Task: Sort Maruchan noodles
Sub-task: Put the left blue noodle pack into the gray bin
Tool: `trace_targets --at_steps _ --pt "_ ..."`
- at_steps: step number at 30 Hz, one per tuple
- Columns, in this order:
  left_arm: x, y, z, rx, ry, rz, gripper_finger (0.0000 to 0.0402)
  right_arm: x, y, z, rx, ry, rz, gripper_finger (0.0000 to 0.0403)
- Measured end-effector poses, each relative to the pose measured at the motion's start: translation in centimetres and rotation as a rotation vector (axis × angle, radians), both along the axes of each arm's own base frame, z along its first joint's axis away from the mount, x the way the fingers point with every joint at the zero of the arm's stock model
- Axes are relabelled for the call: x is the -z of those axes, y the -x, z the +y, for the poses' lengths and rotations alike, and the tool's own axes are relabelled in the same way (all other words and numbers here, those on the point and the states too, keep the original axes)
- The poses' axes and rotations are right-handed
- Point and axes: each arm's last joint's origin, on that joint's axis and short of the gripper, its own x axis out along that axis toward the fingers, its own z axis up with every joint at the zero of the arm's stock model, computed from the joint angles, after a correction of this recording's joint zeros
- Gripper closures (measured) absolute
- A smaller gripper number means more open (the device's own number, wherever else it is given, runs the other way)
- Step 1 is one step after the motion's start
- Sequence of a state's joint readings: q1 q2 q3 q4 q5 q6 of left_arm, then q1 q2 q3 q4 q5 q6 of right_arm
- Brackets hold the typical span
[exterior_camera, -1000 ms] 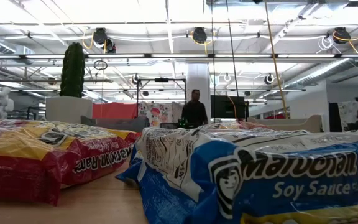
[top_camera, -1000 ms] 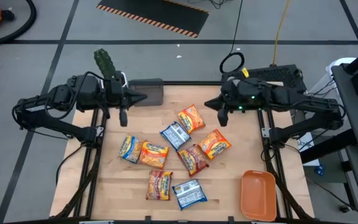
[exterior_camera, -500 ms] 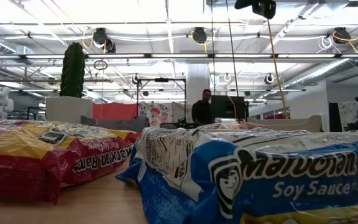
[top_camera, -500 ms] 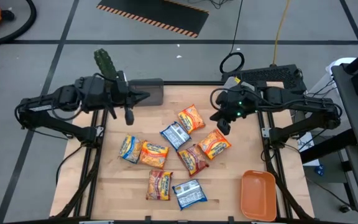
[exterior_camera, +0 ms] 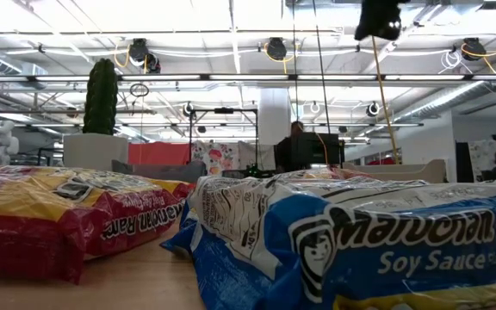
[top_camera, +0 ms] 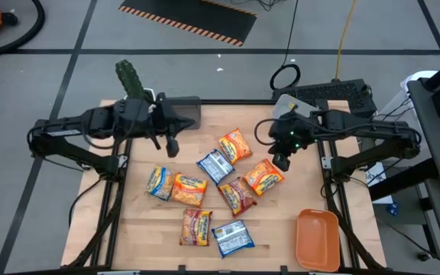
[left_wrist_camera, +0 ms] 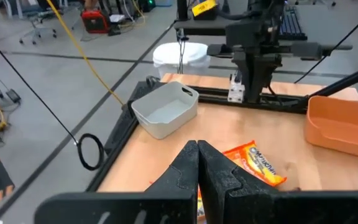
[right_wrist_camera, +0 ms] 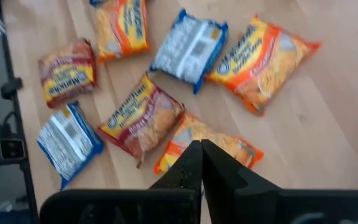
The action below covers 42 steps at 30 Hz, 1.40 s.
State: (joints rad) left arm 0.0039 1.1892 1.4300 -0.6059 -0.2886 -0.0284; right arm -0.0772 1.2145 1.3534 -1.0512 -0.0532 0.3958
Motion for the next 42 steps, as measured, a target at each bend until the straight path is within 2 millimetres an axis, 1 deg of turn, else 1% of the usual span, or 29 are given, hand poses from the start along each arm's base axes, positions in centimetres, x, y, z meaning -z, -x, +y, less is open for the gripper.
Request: trace_targets --at_steps 6,8,10,13,15,20,24,27,30,32,35,39,42 --pt "0.8 -0.7 -0.3 0.011 0.018 0.047 0.0398 3.4 0.7 0.2 0.031 -0.068 0.111 0.0403" --pt "1.3 -0.9 -0.4 -0.004 0.06 0.077 0.0398 4.4 0.9 0.3 0.026 -0.092 0.14 0.0403" --pt "2.1 -0.8 -0.4 -0.011 0.141 0.145 0.0398 5.2 1.2 0.3 0.016 -0.118 0.17 0.0403" --pt "3.9 -0.6 -0.6 -0.052 0.278 0.299 0.0398 6.2 1.3 0.4 0.019 -0.148 0.199 0.0403" --pt "5.2 -0.1 -0.7 -0.094 0.365 0.437 0.0398 6.7 1.4 0.4 0.023 -0.151 0.216 0.0403" --pt "8.5 0.7 -1.0 -0.199 0.543 0.728 0.0398 7.1 1.3 0.4 -0.002 -0.137 0.201 0.0403" --pt "11.9 1.0 -1.4 -0.27 0.719 0.848 0.0398 7.1 1.2 0.4 -0.024 -0.124 0.192 0.0403" --pt "14.6 1.7 -2.0 -0.308 0.812 0.962 0.0398 7.1 1.3 0.4 -0.038 -0.118 0.192 0.0403" --pt "16.9 2.5 -2.8 -0.363 0.896 1.062 0.0395 7.0 1.6 0.4 -0.056 -0.109 0.2 0.0403" --pt "18.1 3.1 -3.3 -0.415 0.925 1.11 0.0382 6.9 1.8 0.5 -0.082 -0.096 0.202 0.0403" --pt "19.5 3.8 -4.0 -0.478 0.929 1.152 0.0342 6.6 2.2 0.5 -0.125 -0.072 0.194 0.0403" --pt "21.1 4.2 -4.6 -0.521 0.942 1.154 0.0285 6.3 2.6 0.5 -0.171 -0.042 0.17 0.0403" --pt "22.3 4.6 -5.1 -0.55 0.941 1.166 0.0253 6.1 2.7 0.5 -0.193 -0.028 0.161 0.0403"
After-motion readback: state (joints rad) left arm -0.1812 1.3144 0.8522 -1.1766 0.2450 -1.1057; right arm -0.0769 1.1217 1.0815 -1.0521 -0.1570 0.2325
